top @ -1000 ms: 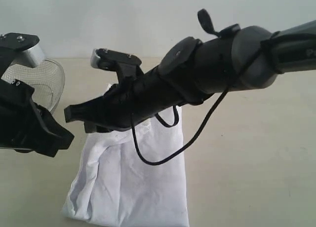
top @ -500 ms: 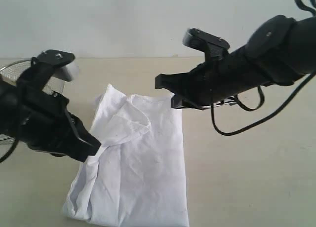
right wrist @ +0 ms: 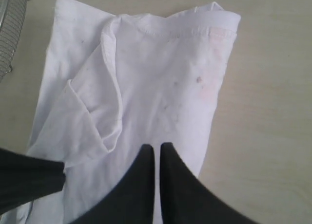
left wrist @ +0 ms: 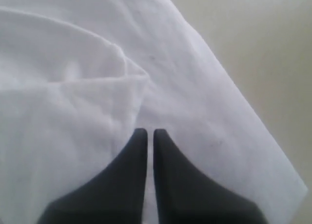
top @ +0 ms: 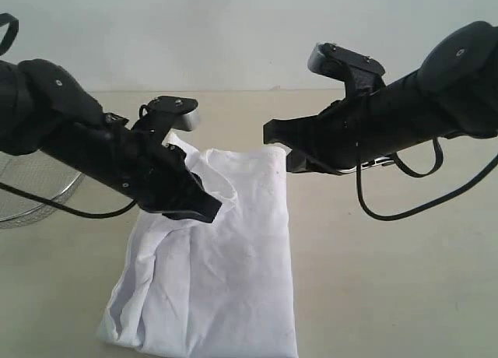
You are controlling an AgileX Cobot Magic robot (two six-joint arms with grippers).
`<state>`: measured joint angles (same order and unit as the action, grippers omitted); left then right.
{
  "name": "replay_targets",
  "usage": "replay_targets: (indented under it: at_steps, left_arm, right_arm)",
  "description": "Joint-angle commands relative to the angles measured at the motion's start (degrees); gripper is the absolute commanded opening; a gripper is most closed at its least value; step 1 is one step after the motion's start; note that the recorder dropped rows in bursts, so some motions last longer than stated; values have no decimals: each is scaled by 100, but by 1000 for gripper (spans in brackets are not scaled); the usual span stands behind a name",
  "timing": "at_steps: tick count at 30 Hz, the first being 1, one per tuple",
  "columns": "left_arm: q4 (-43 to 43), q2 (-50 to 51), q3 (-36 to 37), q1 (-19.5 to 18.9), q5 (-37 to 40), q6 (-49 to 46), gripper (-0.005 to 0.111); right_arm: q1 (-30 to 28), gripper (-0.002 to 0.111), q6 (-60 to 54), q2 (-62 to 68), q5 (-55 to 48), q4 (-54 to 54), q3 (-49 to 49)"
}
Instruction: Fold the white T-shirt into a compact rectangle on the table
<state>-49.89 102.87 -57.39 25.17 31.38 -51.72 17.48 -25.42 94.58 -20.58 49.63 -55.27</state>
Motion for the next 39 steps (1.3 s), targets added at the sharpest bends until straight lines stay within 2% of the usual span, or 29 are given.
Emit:
replay_targets:
  at_steps: [1, 8, 10, 12, 13, 17, 29, 35, 39]
  left_arm:
    - [-76, 306, -290, 17, -155, -53, 5]
    - [-345, 437, -433, 17, 234, -127, 5]
    - [-345, 437, -442, 145, 480, -145, 5]
    - [-260, 449, -442, 327, 288, -232, 5]
    - [-138, 449, -442, 429, -79, -232, 5]
    - [33, 449, -442, 490, -595, -232, 5]
    - [90, 635, -442, 490, -115, -97, 5]
    - [267, 663, -442, 490, -486, 36, 5]
    - [959, 663, -442, 479, -668, 522, 5]
  right_arm:
    - [-35, 0, -133, -67, -60, -62, 33]
    - [-35, 0, -234, -67, 30, -62, 33]
    - [-35, 0, -234, -67, 106, -62, 33]
    - [-35, 0, -234, -67, 132, -62, 33]
    - [-35, 0, -234, -67, 118, -62, 33]
    - [-35, 0, -234, -67, -3, -62, 33]
    - [-35, 0, -234, -67, -25, -62, 33]
    - [-35, 0, -234, -67, -25, -62, 33]
    - [-35, 0, -234, -67, -74, -62, 33]
